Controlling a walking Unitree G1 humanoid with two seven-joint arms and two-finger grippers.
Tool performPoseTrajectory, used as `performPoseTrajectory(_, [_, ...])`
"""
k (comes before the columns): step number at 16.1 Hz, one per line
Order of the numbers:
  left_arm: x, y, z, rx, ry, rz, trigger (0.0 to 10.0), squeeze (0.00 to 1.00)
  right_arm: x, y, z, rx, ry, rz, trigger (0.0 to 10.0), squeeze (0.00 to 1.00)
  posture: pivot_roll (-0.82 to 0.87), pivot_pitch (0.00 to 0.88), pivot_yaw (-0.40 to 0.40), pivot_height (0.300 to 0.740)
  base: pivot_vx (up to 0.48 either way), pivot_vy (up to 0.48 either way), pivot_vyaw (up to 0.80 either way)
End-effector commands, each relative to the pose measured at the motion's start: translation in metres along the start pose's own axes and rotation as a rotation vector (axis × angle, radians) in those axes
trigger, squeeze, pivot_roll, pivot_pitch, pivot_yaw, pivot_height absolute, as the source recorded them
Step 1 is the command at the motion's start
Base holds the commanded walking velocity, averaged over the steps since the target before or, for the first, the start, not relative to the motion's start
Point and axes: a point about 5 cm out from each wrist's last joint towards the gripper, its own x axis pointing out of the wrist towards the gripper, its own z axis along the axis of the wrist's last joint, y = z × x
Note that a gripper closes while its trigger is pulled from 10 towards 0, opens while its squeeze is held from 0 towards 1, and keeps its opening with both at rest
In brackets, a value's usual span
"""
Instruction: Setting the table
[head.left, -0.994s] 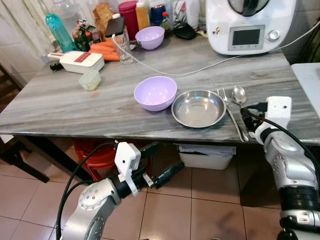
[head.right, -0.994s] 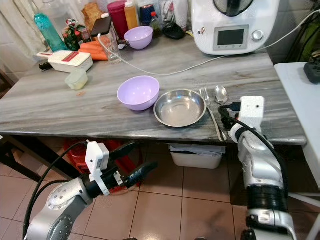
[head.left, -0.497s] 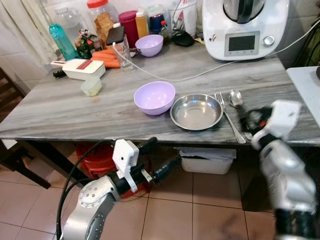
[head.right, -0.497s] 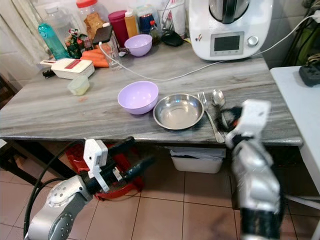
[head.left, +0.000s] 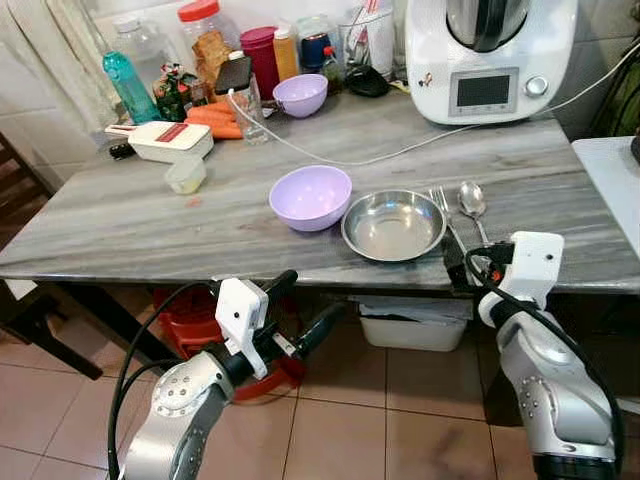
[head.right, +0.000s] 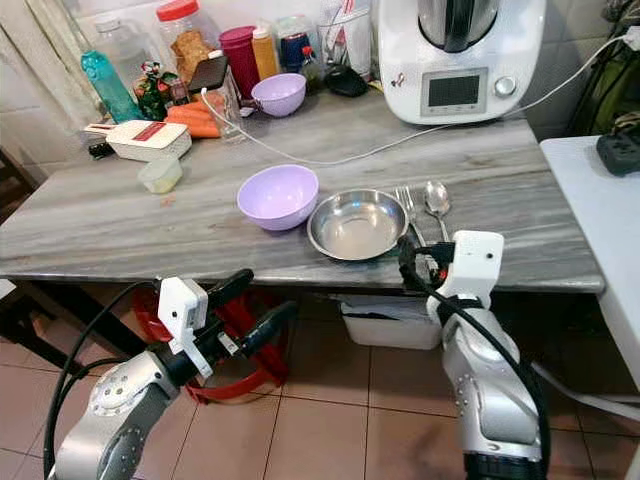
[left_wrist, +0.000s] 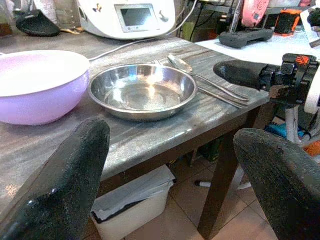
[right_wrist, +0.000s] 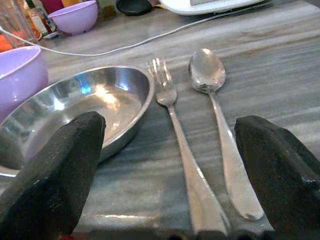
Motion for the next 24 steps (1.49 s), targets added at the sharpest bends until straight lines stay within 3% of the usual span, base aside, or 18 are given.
performPoseTrajectory(1, [-0.004,0.006,-0.002,0.017,0.018,0.029,10.0,0.0,-0.001,0.011,0.002,0.004,-0.004,0.025,10.0,0.0,-0.09,0.013,0.164,0.74,0.0,0.0,0.0])
performPoseTrajectory(3, [-0.005,0.007,-0.002,0.021,0.025,0.039,10.0,0.0,-0.003,0.016,-0.004,0.02,0.013,0.007,10.0,0.0,-0.08,0.013,0.164,0.74,0.0,0.0,0.0])
performPoseTrajectory(6, [-0.009,0.003,0.0,-0.023,0.0,-0.029,10.0,0.0,-0.008,0.021,-0.015,0.029,0.041,-0.003,10.0,0.0,-0.08,0.015,0.163,0.74,0.0,0.0,0.0])
performPoseTrajectory(14, [-0.009,0.002,-0.002,-0.021,0.005,-0.027,10.0,0.0,-0.007,0.011,-0.018,0.011,0.05,-0.089,10.0,0.0,-0.08,0.017,0.16,0.74,0.0,0.0,0.0])
performPoseTrajectory(24, [-0.009,0.001,-0.002,-0.02,0.004,-0.023,10.0,0.0,-0.008,0.018,-0.028,0.037,0.093,-0.071,10.0,0.0,-0.08,0.021,0.16,0.74,0.0,0.0,0.0])
